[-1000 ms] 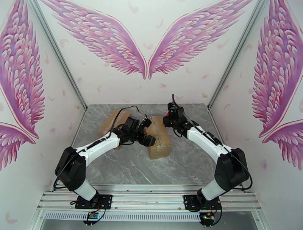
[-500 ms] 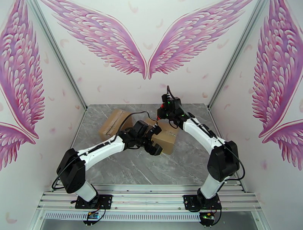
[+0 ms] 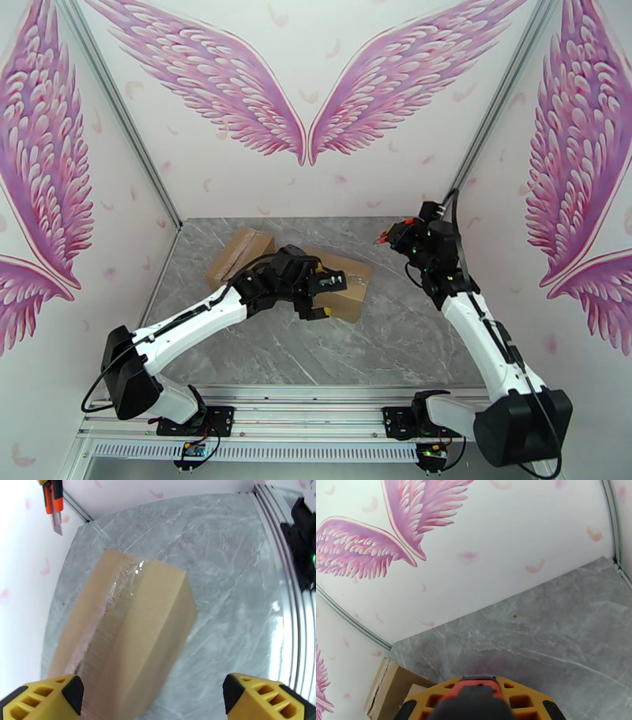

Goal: Unpack the express box

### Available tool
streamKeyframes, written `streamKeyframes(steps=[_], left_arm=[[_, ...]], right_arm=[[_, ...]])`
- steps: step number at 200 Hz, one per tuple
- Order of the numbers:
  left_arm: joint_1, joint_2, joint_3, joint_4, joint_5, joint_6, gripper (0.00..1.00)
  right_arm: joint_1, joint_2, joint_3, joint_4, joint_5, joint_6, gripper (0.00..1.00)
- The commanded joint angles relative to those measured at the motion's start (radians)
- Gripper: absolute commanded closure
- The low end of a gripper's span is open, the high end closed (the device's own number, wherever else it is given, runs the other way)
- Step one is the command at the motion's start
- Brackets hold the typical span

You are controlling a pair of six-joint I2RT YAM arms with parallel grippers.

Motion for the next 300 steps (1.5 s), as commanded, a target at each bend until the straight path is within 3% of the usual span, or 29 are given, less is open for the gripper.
streamKeyframes(steps=[1, 52, 107, 199, 300], left_arm=[[-0.004, 0.065, 0.054, 0.075, -0.026, 0.196, 0.01], [-0.001, 0.170, 0.124, 0.101, 0.002, 0.272, 0.01], [0.005, 0.207, 0.127, 0.089, 0.018, 0.275, 0.01], [0.039, 0.241, 0.146, 0.082, 0.048, 0.253, 0.01], [0.049, 0.245, 0.137, 0.063, 0.053, 0.247, 0.02]], right_arm=[[-0.056, -0.077, -0.126, 0.118, -0.101, 0.172, 1.00], [-0.128, -0.146, -0.350, 0.301, -0.224, 0.322, 1.00], [-0.130, -0.127, -0.423, 0.437, -0.264, 0.382, 1.00], [-0.130, -0.102, -0.463, 0.481, -0.274, 0.409, 1.00], [-0.145, -0.139, -0.475, 0.473, -0.202, 0.375, 1.00]])
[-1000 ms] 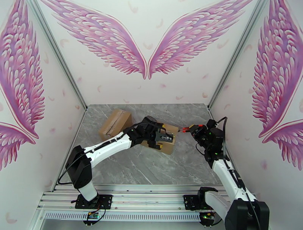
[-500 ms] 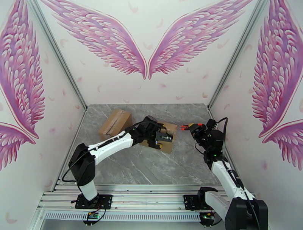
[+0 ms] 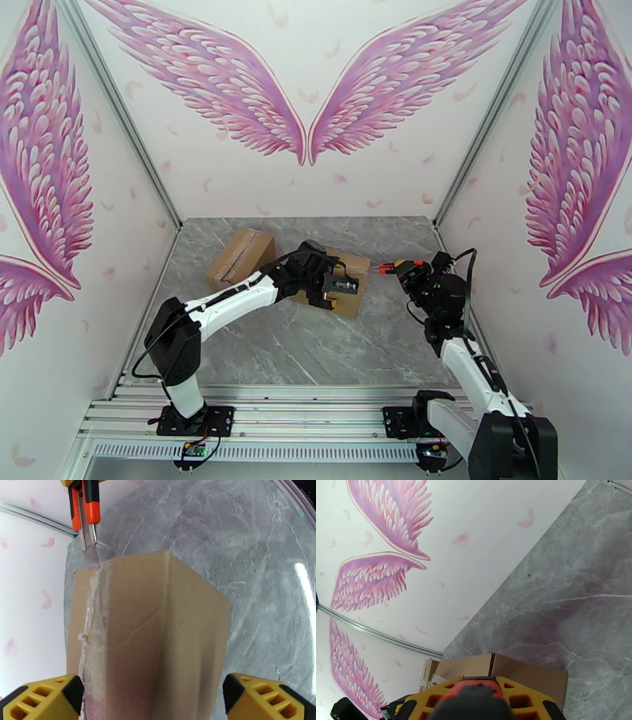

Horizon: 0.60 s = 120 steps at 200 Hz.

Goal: Unpack the express box

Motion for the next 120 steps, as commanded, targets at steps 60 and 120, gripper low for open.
streamKeyframes(steps=[60, 120], left_arm=[[0.006, 0.027, 0.046, -0.041, 0.030, -0.011, 0.03], [0.007, 0.024, 0.036, -0.042, 0.016, -0.012, 0.03]], right_arm=[[-0.012, 0.034, -0.002, 0.078, 0.027, -0.017, 1.00], [-0.013, 0.096, 0.031, 0.108, 0.017, -0.020, 1.00]])
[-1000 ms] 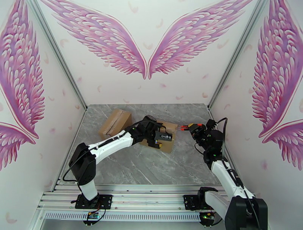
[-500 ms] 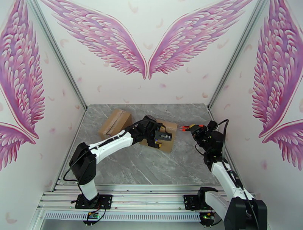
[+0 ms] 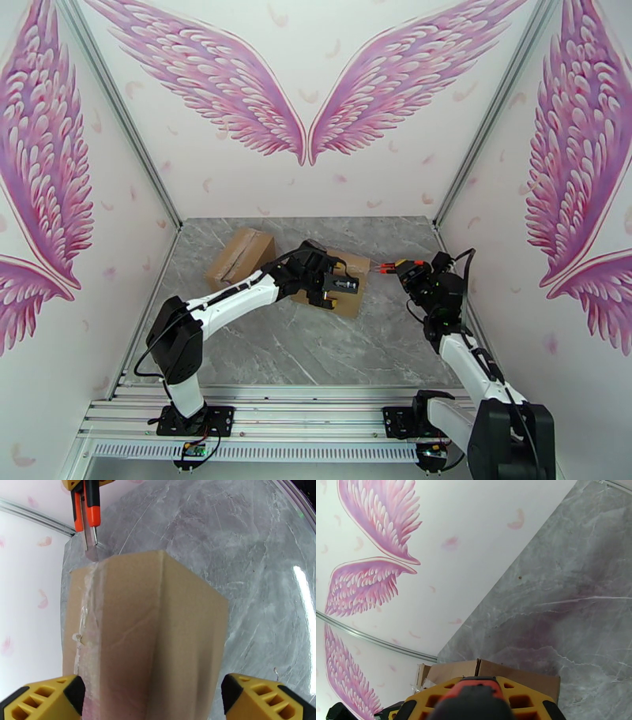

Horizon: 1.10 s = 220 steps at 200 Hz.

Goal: Unpack the express box

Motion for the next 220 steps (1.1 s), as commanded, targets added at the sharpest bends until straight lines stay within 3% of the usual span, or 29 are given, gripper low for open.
streamKeyframes(steps=[1, 220], left_arm=[[0.005, 0.012, 0.020, -0.025, 0.005, -0.005, 0.03], [0.003, 0.028, 0.029, -0.031, 0.000, -0.009, 0.03]], right_arm=[[-0.007, 0.022, 0.031, 0.068, 0.000, -0.017, 1.00], [-0.008, 0.068, 0.052, 0.129, -0.009, 0.012, 1.00]])
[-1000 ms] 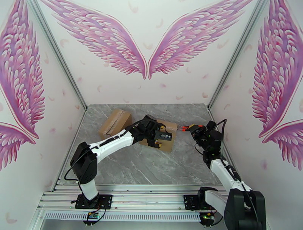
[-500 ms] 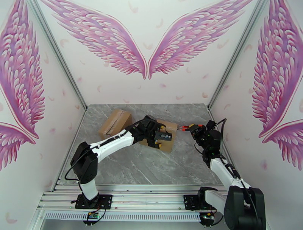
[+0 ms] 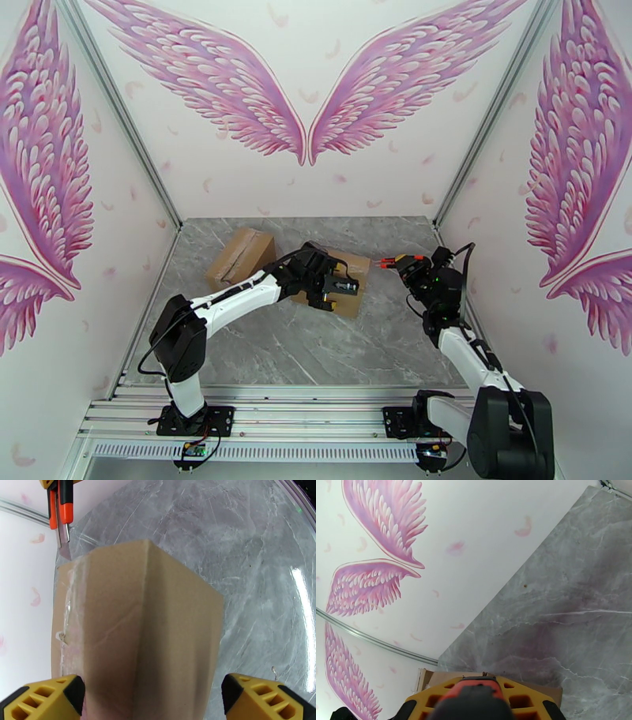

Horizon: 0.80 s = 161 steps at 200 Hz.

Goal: Unpack the express box

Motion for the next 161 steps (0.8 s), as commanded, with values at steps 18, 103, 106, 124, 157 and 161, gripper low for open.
streamKeyframes(steps=[18, 103, 106, 124, 157, 161], left_arm=[[0.002, 0.008, 0.027, -0.012, -0.002, -0.009, 0.03], [0.000, -0.010, -0.010, 0.086, -0.056, -0.050, 0.03], [0.000, -0.012, -0.011, 0.089, -0.057, -0.050, 0.03], [-0.001, -0.018, -0.026, 0.121, -0.063, -0.052, 0.03], [-0.001, -0.012, -0.030, 0.139, -0.059, -0.049, 0.03], [-0.001, -0.010, -0.028, 0.139, -0.060, -0.047, 0.03]], right_arm=[[-0.007, 0.024, 0.020, 0.068, -0.014, 0.029, 1.00], [-0.007, 0.071, -0.042, 0.171, -0.093, 0.153, 1.00], [-0.007, 0.068, -0.046, 0.171, -0.095, 0.156, 1.00], [-0.007, 0.058, -0.062, 0.151, -0.112, 0.174, 1.00], [-0.008, 0.030, -0.090, 0.125, -0.140, 0.165, 1.00], [-0.008, 0.027, -0.093, 0.122, -0.145, 0.164, 1.00]])
